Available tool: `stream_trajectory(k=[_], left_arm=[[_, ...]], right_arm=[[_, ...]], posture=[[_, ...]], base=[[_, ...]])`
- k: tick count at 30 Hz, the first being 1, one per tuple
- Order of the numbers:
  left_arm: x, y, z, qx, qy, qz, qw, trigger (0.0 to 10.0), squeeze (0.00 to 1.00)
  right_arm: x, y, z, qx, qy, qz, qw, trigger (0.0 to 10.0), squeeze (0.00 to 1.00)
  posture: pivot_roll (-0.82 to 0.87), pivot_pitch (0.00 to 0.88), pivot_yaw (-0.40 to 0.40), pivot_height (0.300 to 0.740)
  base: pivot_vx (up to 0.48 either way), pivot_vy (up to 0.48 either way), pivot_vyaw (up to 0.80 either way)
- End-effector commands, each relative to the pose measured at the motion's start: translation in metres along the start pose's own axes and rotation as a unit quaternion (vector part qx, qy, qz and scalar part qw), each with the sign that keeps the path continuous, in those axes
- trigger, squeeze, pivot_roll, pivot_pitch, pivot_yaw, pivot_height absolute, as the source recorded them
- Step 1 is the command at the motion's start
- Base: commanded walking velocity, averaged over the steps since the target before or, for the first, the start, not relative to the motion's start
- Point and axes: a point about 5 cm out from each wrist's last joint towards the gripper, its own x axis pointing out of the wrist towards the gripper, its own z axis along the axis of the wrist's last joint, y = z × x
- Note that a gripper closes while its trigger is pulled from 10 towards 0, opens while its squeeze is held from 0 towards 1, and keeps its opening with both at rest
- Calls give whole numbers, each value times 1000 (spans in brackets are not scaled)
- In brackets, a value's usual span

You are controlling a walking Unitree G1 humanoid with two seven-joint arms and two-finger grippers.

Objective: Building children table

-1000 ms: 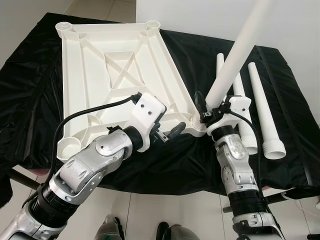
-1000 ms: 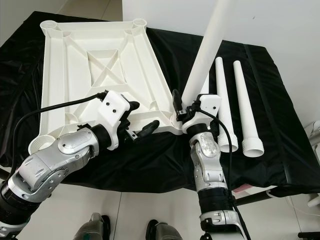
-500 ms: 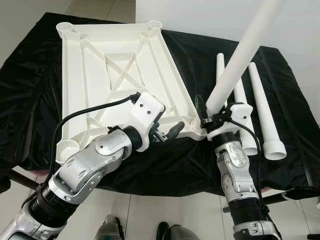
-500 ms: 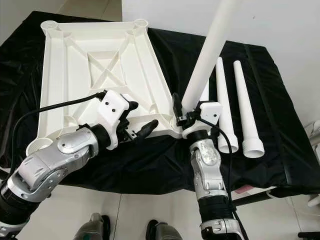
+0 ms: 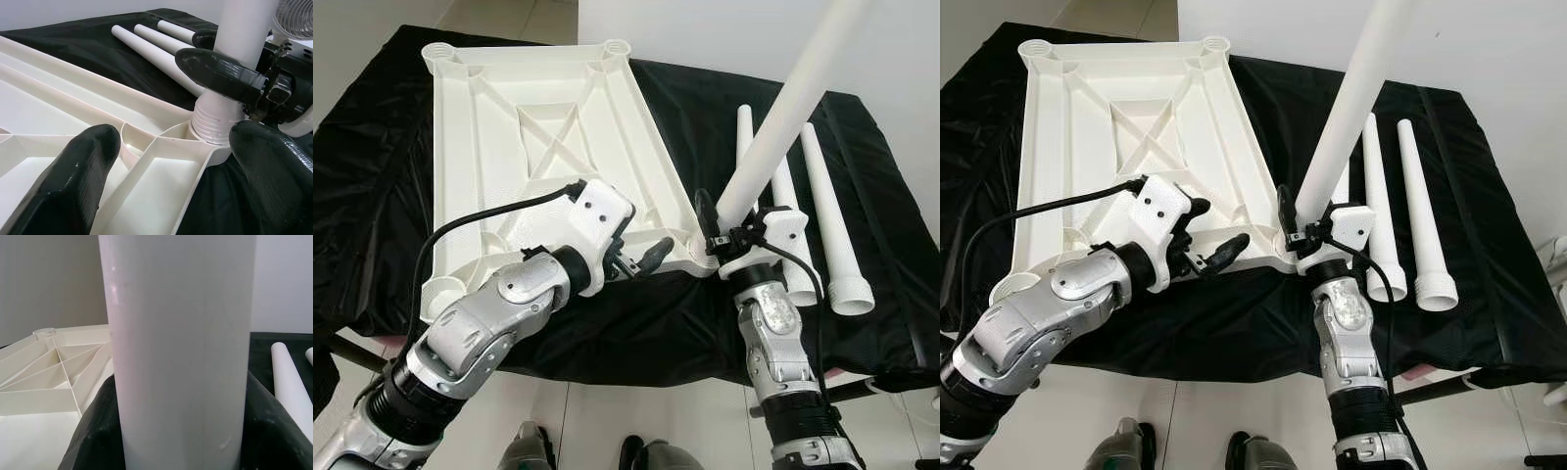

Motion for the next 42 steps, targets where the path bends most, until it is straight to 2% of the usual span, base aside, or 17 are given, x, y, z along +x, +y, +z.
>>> stream_trajectory(k=[1, 12, 14, 15, 16, 17, 19, 21, 23, 26, 33, 42], left_arm=[[-2, -13, 3, 4, -2, -94, 996, 10000, 0], [-1, -14, 3, 4, -2, -95, 995, 10000, 0], [-1, -14, 3, 4, -2, -95, 996, 10000, 0], [-1, -14, 3, 4, -2, -95, 996, 10000, 0], [-1, -14, 3, 4, -2, -95, 996, 10000, 0], [-1, -14, 3, 3, -3, -95, 996, 10000, 0], [-1, -15, 3, 3, -3, -95, 995, 10000, 0], [-1, -15, 3, 3, -3, -96, 995, 10000, 0], [-1, -15, 3, 2, -3, -96, 995, 10000, 0], [-1, -15, 3, 2, -4, -96, 995, 10000, 0], [-1, -15, 3, 1, -4, -94, 996, 10000, 0], [-2, -15, 3, -1, -3, -91, 996, 10000, 0]], right_arm=[[-30, 6, -41, -11, 114, 28, 993, 10000, 0], [-20, 7, -46, -8, 157, -13, 988, 10000, 0], [-15, 9, -42, 10, 148, -10, 989, 10000, 0], [-10, 12, -38, 49, 143, -1, 989, 10000, 0], [-10, 12, -38, 49, 143, -1, 989, 10000, 0], [-3, 13, -32, 86, 135, 9, 987, 10000, 0], [6, 11, -25, 127, 130, 14, 983, 10000, 0], [11, 7, -21, 131, 127, 13, 983, 10000, 0], [14, 3, -20, 133, 129, 12, 983, 10000, 0], [14, 0, -18, 105, 123, 17, 987, 10000, 0], [8, 6, -19, 99, 118, 30, 988, 10000, 0], [-8, 15, -11, 21, 66, 66, 995, 10000, 0]], posture=[[125, 210, -60, 740], [128, 205, -63, 740], [128, 205, -63, 740], [128, 205, -63, 740], [128, 205, -63, 740], [125, 201, -63, 740], [125, 201, -63, 740], [125, 201, -63, 740], [125, 198, -67, 740], [125, 198, -67, 740], [125, 198, -67, 740], [131, 195, -71, 740]], base=[[0, 0, 0], [0, 0, 0], [0, 0, 0], [0, 0, 0], [0, 0, 0], [0, 0, 0], [0, 0, 0], [0, 0, 0], [0, 0, 0], [0, 0, 0], [0, 0, 0], [0, 0, 0]])
